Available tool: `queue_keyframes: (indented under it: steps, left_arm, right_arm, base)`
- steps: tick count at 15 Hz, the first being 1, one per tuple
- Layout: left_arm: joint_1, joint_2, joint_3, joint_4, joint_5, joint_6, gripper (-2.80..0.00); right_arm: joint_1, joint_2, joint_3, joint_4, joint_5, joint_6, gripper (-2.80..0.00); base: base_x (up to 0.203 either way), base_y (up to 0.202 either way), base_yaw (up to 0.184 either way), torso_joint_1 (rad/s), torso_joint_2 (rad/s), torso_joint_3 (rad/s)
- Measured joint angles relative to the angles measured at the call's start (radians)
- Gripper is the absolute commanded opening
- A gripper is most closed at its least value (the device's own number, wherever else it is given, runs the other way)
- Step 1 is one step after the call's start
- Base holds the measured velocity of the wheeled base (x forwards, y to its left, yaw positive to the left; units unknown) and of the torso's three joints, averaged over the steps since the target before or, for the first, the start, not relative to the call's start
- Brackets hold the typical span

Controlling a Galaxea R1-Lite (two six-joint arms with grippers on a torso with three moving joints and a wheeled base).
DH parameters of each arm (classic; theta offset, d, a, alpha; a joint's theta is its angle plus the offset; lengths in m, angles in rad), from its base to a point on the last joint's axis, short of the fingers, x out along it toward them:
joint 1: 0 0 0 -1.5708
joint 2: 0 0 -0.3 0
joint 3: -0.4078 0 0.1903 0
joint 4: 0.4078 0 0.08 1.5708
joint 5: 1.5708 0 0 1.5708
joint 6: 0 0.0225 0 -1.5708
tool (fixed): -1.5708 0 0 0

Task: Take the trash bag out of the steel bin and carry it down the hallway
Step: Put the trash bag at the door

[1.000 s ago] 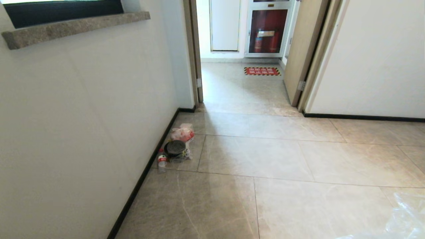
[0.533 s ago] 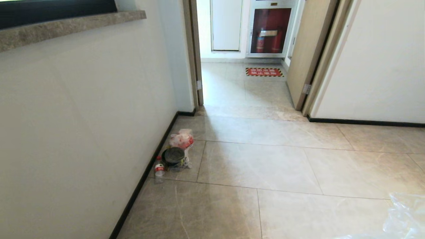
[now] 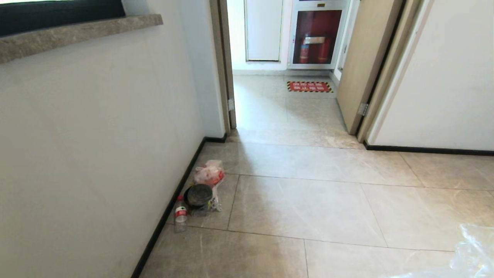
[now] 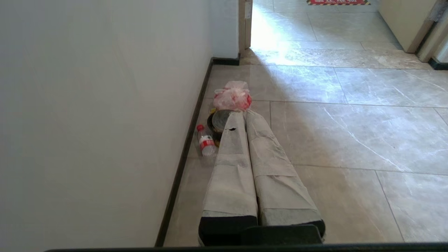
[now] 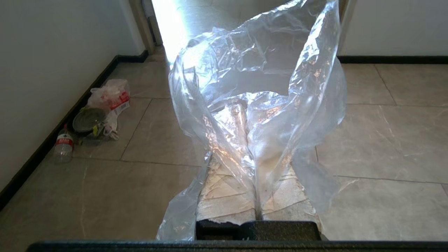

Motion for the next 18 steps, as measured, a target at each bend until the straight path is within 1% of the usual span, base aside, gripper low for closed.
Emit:
queue_keyframes:
  steps: [11,18]
  left_arm:
    - [0.001,0.0,0.0,0.001,0.0,0.0,-2.8]
    - [0.0,0.0,0.0,0.001,0.0,0.001,-2.8]
  right_arm:
    - [0.002,0.0,0.0,0.0,0.0,-0.001,-2.8]
    - [0.0,0.0,0.0,-0.001,0.001,-0.001,-2.8]
  base:
    - [0.187,0.0,0.0,0.001,0.0,0.003]
    - [0.0,0.0,0.0,0.0,0.0,0.0]
